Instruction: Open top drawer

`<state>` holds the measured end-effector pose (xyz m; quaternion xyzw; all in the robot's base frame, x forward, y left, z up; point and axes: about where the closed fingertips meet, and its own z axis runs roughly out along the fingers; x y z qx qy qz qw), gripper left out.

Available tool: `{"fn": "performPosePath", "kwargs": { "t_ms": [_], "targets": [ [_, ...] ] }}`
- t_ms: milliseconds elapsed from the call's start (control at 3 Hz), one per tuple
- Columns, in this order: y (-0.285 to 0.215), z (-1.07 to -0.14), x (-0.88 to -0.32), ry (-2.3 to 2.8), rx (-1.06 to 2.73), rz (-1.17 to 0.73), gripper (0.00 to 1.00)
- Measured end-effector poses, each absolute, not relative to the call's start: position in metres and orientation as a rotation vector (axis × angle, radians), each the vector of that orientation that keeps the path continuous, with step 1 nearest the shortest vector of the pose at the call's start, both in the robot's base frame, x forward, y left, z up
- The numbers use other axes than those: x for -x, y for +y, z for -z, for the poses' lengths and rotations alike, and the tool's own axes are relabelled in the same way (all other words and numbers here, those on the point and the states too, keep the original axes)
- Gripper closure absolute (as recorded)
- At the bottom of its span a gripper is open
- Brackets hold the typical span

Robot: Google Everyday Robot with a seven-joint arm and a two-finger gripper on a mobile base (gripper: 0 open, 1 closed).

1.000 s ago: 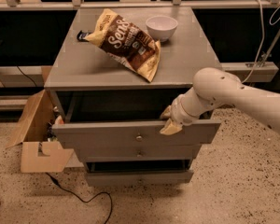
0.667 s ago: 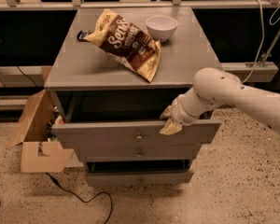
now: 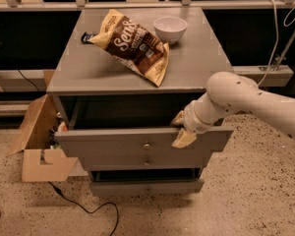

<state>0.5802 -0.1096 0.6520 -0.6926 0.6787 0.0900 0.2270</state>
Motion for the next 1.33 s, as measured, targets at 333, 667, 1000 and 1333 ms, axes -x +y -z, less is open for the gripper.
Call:
{"fn": "performPosePath", "kwargs": {
  "t_ms": [333, 667, 1000, 1333],
  "targets": [
    [-0.131, -0.658, -0.574, 1.900, 1.891, -0.215, 0.00],
    [-0.149, -0.659, -0.571, 1.937, 1.875, -0.200, 0.00],
    [-0.157, -0.646, -0.564, 1.985, 1.916, -0.221, 0.22],
    [-0.157, -0.638, -0.557, 2.003, 1.948, -0.242, 0.45]
  ]
}}
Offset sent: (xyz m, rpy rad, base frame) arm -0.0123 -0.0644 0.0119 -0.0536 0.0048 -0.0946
